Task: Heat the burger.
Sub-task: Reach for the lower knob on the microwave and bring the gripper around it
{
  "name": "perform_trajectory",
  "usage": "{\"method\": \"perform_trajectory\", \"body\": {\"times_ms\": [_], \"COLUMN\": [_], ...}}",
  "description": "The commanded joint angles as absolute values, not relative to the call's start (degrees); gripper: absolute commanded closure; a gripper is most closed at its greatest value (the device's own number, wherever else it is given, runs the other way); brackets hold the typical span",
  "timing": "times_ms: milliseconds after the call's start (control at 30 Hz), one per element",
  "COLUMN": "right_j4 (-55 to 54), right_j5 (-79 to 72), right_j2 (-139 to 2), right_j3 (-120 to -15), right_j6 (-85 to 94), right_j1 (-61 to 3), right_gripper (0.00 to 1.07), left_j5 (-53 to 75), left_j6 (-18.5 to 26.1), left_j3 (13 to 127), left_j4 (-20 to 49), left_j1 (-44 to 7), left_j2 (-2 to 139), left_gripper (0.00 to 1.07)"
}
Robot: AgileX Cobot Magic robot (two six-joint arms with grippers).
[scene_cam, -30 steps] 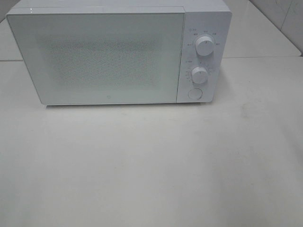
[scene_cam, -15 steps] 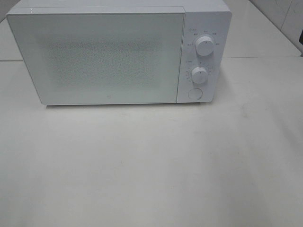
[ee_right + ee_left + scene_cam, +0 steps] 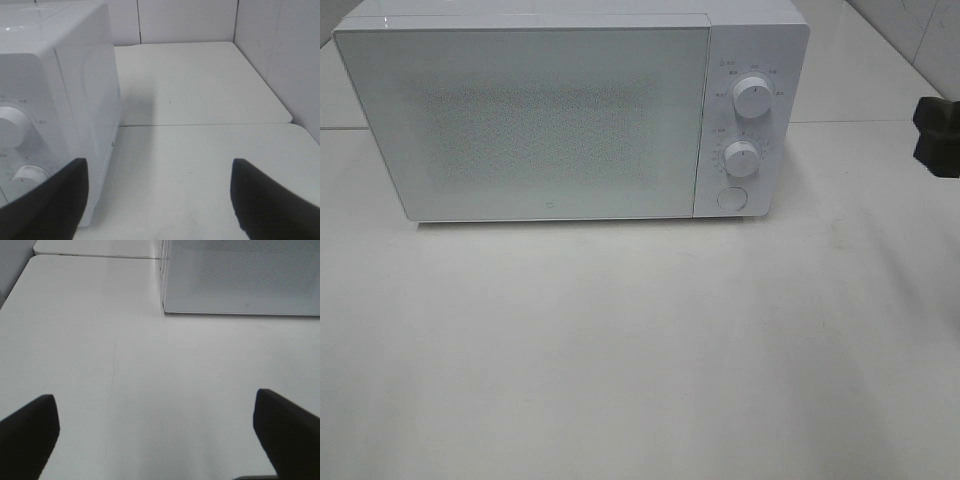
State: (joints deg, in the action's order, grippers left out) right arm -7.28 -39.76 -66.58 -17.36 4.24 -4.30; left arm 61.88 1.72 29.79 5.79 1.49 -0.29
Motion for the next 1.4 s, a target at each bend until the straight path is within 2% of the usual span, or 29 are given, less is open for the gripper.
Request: {"method": "perform_trajectory", "body": {"times_ms": [33, 133, 200, 333, 400, 767, 1000, 1400], "right_j4": [-16.9, -19.14, -25.95, -31.11, -36.38, -47.56, -48.82, -49.56], "right_j5": [-45.78, -47.1, -52.94, -57.35, -61.25, -67.61, -67.67, -66.52], "right_j2": [-70.42, -71.28, -75.52, -78.09, -80.39, -88.87, -93.51, -94.82], "right_j3": [-16.9, -16.9, -16.9, -17.02, -17.02, -20.11, -23.2, -24.52], "right_j6": [12.49, 14.38, 19.71, 21.2, 21.89, 23.03, 23.55, 23.26], "right_j1": [-11.0, -12.32, -18.56, -23.09, -27.73, -40.97, -43.83, -43.89], "right_gripper": [0.32, 0.32, 0.32, 0.32, 0.32, 0.32, 0.32, 0.32], "left_j5": [61.19, 61.19, 61.19, 61.19, 61.19, 61.19, 61.19, 61.19], "left_j6": [1.78, 1.78, 1.78, 1.78, 1.78, 1.78, 1.78, 1.78], "left_j3": [29.56, 29.56, 29.56, 29.56, 29.56, 29.56, 29.56, 29.56], "left_j4": [6.25, 6.25, 6.25, 6.25, 6.25, 6.25, 6.25, 6.25], "left_j1": [1.66, 1.66, 1.66, 1.66, 1.66, 1.66, 1.66, 1.66], "left_j2": [-1.6, -1.6, -1.6, -1.6, -1.6, -1.6, -1.6, -1.26], "left_gripper": [0.08, 0.08, 0.08, 0.08, 0.08, 0.08, 0.08, 0.08]}}
